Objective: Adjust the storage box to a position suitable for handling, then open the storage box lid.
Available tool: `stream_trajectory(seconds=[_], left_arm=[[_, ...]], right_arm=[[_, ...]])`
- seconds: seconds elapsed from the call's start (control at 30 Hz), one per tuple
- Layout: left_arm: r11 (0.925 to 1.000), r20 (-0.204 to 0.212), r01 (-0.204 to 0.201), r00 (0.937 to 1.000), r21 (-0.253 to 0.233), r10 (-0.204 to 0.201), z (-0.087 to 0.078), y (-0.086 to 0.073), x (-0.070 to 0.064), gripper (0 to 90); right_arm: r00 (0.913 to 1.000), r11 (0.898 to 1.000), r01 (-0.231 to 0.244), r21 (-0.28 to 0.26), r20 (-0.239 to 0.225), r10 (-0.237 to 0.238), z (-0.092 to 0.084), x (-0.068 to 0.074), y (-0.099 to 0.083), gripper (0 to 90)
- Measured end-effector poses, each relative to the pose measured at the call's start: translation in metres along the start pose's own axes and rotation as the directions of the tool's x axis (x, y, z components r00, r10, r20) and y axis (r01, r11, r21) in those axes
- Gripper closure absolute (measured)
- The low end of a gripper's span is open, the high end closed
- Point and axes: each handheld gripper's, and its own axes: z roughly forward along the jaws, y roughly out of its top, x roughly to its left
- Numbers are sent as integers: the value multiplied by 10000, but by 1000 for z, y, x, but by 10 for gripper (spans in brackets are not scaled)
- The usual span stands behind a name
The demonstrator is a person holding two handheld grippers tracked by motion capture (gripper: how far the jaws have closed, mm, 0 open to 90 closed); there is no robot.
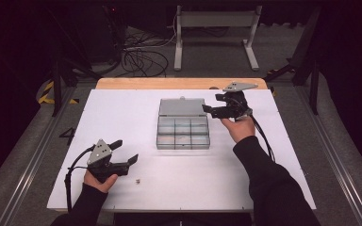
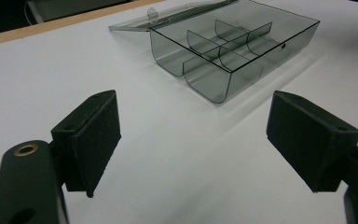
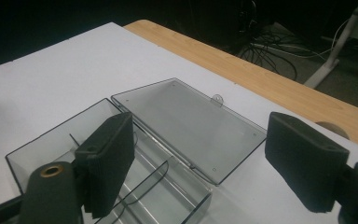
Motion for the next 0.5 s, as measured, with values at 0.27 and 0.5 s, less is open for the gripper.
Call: stream_trajectory(seconds=[0.27, 0.5], left_arm=[[9999, -39, -106, 9999, -3, 106, -2, 2, -2, 181], [9999, 12, -144, 9999, -22, 145, -2, 4, -4, 181]], right_arm=[[9996, 9997, 143, -179, -251, -148, -14, 7, -2, 230], [9967, 9979, 491, -419, -628, -517, -30, 21, -5, 202]])
